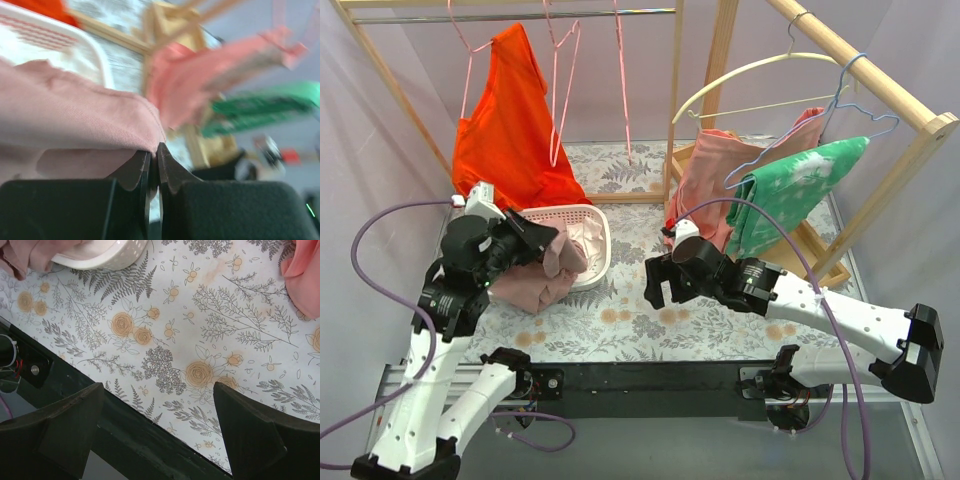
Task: Place the t-shirt on the hanger
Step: Pick up the T-shirt and place it in the bin, then place the T-shirt at the corner of the board.
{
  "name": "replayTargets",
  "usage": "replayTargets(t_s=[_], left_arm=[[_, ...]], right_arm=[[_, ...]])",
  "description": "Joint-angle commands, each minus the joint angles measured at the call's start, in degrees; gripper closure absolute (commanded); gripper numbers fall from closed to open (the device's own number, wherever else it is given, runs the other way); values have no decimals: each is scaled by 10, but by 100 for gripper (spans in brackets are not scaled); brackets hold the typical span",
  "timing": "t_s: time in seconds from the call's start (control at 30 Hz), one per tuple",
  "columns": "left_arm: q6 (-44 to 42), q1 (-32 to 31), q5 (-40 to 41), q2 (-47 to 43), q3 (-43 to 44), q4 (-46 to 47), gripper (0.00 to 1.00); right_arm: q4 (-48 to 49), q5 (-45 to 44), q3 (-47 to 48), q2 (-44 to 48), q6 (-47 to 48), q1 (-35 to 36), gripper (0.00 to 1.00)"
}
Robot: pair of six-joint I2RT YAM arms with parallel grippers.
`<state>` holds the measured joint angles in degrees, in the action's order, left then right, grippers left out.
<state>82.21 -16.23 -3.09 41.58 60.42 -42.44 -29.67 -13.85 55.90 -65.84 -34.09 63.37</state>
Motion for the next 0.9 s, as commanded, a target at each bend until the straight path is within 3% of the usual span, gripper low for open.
replayTargets(t_s=[0.0, 0.2, 0.43, 0.5, 0.53, 0.6, 0.63, 0.67, 0.73, 0.8, 0.87], left_arm=[[-23, 1, -260, -40, 22, 77, 100], [-23, 1, -421, -39, 29, 98, 98], [-4, -2, -473, -48, -145, 90, 97], [-7, -29, -467, -41, -183, 91, 89], [-8, -48, -429, -32, -195, 91, 86], [-2, -135, -373, -13, -212, 95, 57], [3, -168, -305, 14, -209, 98, 45], [4, -221, -276, 25, -190, 98, 43], [16, -251, -199, 41, -157, 72, 39], [41, -253, -48, 36, -99, 32, 40], [112, -253, 112, 20, -55, -68, 41]], right_arm=[[9, -18, 45, -1, 14, -4, 2], [9, -24, 68, 12, 12, -11, 2], [9, -36, 40, 41, -11, -11, 2], [11, -29, 28, 43, -19, -11, 2], [15, -26, 15, 43, -22, -11, 2], [27, -12, 5, 37, -26, -11, 2], [33, -7, 3, 34, -27, -11, 2], [40, -1, -1, 23, -27, -11, 2], [54, 14, 3, 5, -25, -11, 2], [72, 42, 9, -26, -20, -11, 2], [106, 64, 11, -59, -18, -11, 2]])
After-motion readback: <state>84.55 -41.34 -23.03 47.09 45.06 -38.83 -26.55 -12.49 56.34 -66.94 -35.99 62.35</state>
